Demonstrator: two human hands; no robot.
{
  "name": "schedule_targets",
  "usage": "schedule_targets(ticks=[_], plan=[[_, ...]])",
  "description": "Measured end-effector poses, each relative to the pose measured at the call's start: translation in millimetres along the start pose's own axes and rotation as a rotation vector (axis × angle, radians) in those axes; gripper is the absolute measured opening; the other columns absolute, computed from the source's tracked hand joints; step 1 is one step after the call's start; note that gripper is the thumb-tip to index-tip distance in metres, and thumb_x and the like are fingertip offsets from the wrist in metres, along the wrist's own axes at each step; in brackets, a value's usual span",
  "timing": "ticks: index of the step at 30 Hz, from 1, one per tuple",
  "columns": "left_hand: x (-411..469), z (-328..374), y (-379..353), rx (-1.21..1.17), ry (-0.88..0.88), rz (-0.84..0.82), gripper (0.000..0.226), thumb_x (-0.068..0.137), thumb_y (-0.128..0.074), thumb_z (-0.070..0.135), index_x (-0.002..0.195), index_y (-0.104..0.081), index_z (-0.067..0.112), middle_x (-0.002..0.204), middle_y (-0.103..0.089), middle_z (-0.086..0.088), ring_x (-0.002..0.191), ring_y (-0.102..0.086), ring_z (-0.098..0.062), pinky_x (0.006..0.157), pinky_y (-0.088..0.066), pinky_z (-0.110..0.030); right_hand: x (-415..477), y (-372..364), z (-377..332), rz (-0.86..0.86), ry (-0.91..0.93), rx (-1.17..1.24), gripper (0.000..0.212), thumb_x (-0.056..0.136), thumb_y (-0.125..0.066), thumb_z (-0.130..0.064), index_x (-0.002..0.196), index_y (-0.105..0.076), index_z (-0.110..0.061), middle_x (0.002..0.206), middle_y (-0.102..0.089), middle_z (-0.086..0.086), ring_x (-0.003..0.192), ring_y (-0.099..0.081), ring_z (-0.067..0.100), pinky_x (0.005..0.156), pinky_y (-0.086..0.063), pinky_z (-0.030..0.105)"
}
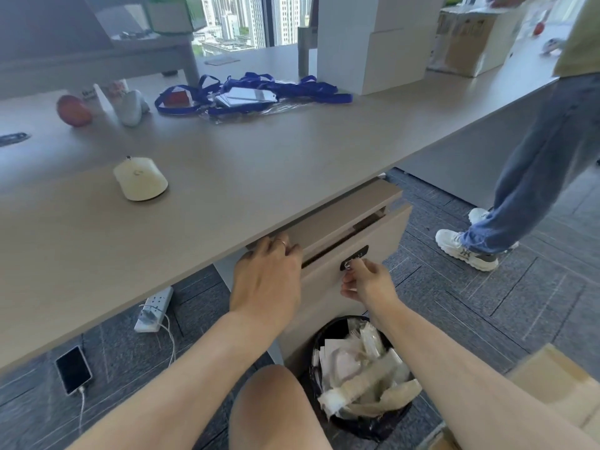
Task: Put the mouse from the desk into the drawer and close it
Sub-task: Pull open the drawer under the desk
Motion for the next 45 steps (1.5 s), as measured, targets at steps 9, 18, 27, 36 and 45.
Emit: schedule_targets(ticks=[9,18,27,36,45], plan=[[-3,2,5,0.020,-0.004,-0.062,0.042,0.094,-0.055,0.044,0.130,-0.057,0.023,0.132,-0.053,-0.002,0.113,-0.050,-0.021,0.065,-0.042,-0.029,-46,62,21,0.032,0.011,-0.023,0.023,0.097,-0.049,-0.014,0.077,-0.054,-0.003,0.063,-0.058,0.010,0.055,-0.057,0.023,0.065,-0.052,0.040],[-6,9,9,0.088,0.019,-0.136,0.052,0.091,-0.059,0.048,0.135,-0.054,0.021,0.138,-0.050,-0.004,0.120,-0.046,-0.024,0.065,-0.036,-0.032,-85,111,34,0.070,0.007,-0.038,0.022,0.096,-0.051,-0.016,0.082,-0.058,-0.001,0.066,-0.058,0.013,0.061,-0.055,0.024,0.062,-0.050,0.037],[-6,14,13,0.118,0.031,-0.161,0.051,0.090,-0.060,0.047,0.135,-0.055,0.022,0.142,-0.048,-0.005,0.124,-0.045,-0.026,0.064,-0.035,-0.033,-96,121,37,0.080,0.021,-0.019,0.017,0.096,-0.048,-0.012,0.085,-0.056,-0.002,0.070,-0.055,0.016,0.060,-0.054,0.024,0.061,-0.048,0.036],[-7,15,12,0.150,0.040,-0.167,0.055,0.088,-0.060,0.049,0.137,-0.053,0.023,0.146,-0.046,-0.007,0.125,-0.044,-0.026,0.067,-0.039,-0.034,-103,126,37,0.083,0.030,-0.021,0.019,0.096,-0.047,-0.010,0.082,-0.056,-0.001,0.067,-0.056,0.013,0.056,-0.055,0.021,0.059,-0.049,0.035],[-4,14,11,0.140,0.025,-0.189,0.059,0.088,-0.058,0.054,0.137,-0.053,0.022,0.142,-0.047,-0.007,0.124,-0.045,-0.027,0.064,-0.036,-0.034,-101,130,40,0.097,0.048,-0.102,0.025,0.098,-0.047,-0.015,0.083,-0.059,0.002,0.070,-0.063,0.016,0.059,-0.058,0.023,0.060,-0.052,0.037]])
Point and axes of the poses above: each hand's wrist, its own x-axis towards the middle knuckle, its own y-axis out of the back of the hand, z = x × y, the point moved 2 cm from there along x, towards the middle knuckle
